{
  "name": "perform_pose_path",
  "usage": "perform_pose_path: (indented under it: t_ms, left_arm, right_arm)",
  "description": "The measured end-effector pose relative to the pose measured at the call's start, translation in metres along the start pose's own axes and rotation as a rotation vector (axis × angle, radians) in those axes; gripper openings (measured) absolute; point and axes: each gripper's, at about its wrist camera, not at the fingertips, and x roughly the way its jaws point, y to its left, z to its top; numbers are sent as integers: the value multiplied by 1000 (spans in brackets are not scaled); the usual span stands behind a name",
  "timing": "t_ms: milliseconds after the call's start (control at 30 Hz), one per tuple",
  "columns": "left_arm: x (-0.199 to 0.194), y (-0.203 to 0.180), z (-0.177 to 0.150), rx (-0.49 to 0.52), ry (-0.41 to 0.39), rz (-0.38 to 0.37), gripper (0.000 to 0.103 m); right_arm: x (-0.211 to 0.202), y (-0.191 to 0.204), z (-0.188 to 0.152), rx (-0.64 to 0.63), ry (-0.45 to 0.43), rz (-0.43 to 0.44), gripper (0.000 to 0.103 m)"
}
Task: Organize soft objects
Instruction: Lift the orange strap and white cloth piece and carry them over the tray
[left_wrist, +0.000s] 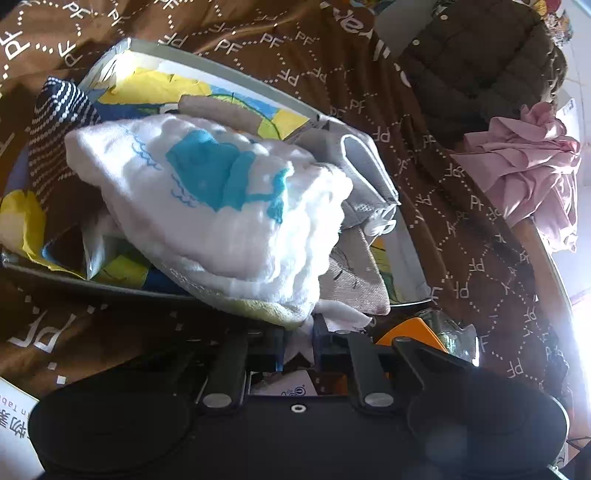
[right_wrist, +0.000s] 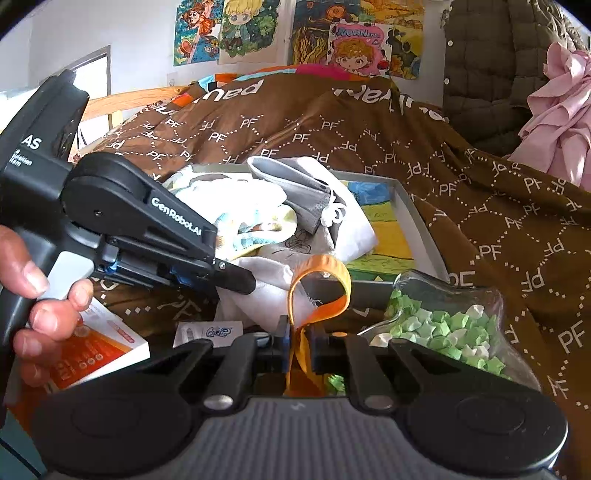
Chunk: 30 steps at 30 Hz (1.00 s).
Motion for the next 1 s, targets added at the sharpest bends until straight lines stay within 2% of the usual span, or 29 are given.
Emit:
perform_pose_path:
  t_ms: [333, 500, 667, 1000]
  left_arm:
    - [-23, -12, -12, 112, -37, -94, 10]
    - [-35, -24, -8, 171, -94, -135, 10]
    - [-40, -32, -3, 194, -142, -144, 11]
    - [-29, -54, 17, 287, -249, -201, 11]
  right_arm:
    - [-15, -6, 9, 19, -41, -27, 9]
    - [-21, -13, 20, 22, -54, -27, 9]
    - [-27, -19, 30, -9, -91, -40, 9]
    - [-11, -48, 70, -29, -134, -91, 8]
